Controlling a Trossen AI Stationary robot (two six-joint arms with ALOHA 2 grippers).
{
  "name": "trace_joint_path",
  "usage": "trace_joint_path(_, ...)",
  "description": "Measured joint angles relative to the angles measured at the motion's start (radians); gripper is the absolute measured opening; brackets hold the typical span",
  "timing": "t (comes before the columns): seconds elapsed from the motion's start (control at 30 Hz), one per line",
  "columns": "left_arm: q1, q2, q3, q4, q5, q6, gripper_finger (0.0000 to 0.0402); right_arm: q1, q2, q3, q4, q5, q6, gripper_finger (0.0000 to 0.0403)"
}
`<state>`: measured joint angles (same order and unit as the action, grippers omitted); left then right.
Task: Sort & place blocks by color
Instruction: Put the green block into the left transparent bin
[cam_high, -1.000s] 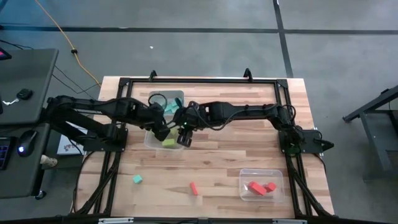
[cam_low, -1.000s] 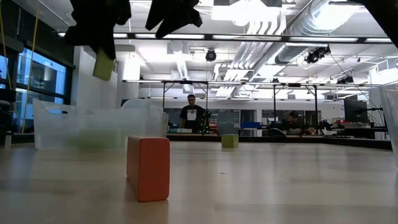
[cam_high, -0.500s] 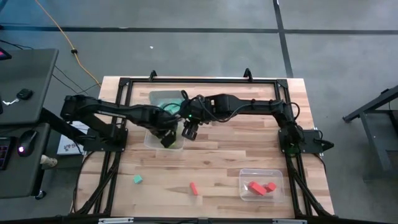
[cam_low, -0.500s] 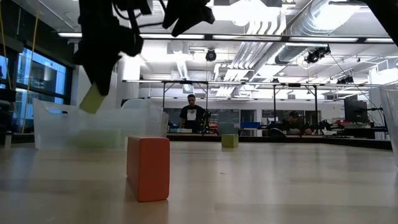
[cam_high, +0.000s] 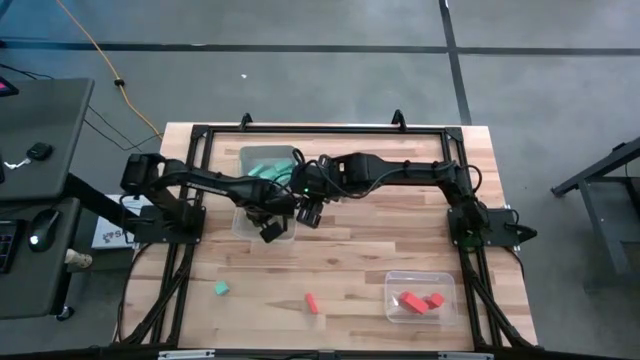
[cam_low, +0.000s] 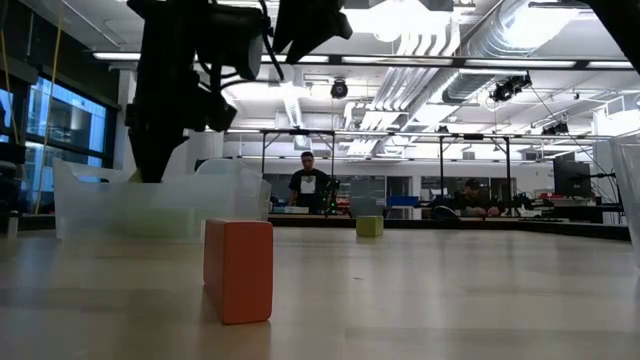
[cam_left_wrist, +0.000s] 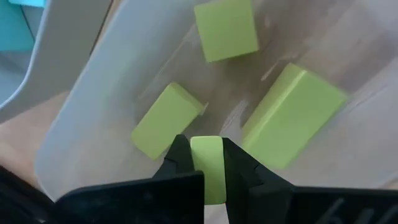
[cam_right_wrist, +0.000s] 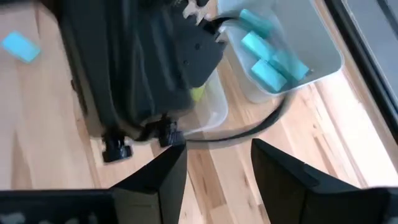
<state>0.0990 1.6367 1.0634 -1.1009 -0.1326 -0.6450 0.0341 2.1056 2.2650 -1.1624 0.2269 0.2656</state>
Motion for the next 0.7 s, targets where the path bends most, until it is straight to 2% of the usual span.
trace_joint_path(0.43, -0.001, 0.052, 0.0, -0.006, 0.0, 0.055, 0.0002, -0.001, 0.0, 0.0, -0.107, 0.011, 0.057, 0.0168)
trace_joint_path(0.7, -0.001, 0.051, 0.0, -0.006, -0.001, 0.066, 0.0032, -0.001, 0.0, 0.0, -0.185, 0.01, 0.121, 0.0168)
